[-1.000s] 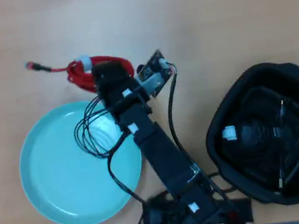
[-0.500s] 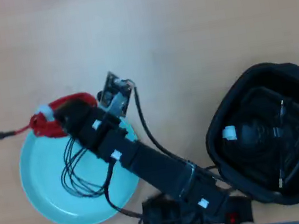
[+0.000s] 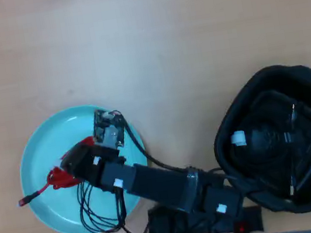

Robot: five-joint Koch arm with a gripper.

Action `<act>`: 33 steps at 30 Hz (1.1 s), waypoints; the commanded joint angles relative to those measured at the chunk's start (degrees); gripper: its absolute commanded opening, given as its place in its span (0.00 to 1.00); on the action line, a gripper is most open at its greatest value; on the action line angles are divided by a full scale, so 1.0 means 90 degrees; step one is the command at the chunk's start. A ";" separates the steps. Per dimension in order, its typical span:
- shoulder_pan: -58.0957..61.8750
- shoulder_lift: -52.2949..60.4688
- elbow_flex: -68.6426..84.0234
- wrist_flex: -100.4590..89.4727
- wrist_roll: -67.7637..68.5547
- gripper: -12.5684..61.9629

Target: Put a black charging cable in a black bowl and put a red charging cable in a green bowl

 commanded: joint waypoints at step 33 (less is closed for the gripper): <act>0.0176 0.0342 0.4502 -0.8770 0.0010 0.13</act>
